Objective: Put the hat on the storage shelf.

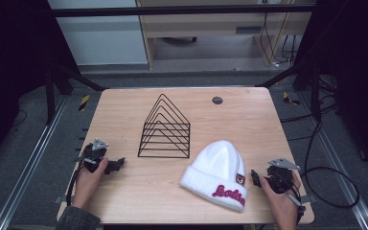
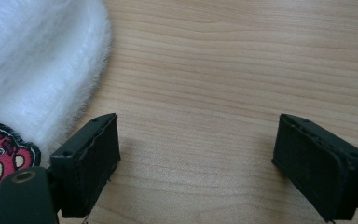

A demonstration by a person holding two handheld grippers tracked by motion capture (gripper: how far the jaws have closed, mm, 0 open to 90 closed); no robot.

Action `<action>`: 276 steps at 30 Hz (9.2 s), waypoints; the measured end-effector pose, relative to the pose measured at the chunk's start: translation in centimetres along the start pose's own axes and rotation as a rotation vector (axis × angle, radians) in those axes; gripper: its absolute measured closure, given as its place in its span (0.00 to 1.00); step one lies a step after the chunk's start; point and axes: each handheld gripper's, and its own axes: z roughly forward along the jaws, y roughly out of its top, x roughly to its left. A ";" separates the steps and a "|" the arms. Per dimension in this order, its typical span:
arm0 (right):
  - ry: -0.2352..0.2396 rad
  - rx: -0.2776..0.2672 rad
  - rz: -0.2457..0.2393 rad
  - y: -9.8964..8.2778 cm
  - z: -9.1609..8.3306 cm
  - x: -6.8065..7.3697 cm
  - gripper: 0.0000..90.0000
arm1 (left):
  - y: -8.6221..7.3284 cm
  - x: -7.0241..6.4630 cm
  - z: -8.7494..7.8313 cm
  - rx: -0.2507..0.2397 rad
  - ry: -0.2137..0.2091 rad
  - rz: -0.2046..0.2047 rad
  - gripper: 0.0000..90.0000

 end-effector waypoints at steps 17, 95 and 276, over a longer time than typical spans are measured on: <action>0.014 -0.003 -0.013 0.2 -0.2 0.1 0.24 | 0.0 0.0 -0.1 0.003 0.000 0.002 0.00; 0.355 -0.118 -0.406 13.5 -5.0 10.5 0.93 | -0.1 -0.1 -0.2 -0.006 -0.002 0.029 0.00; 0.558 -0.317 -0.543 28.7 -3.7 21.3 0.93 | 12.0 -5.6 -5.4 -0.197 -0.217 0.216 0.84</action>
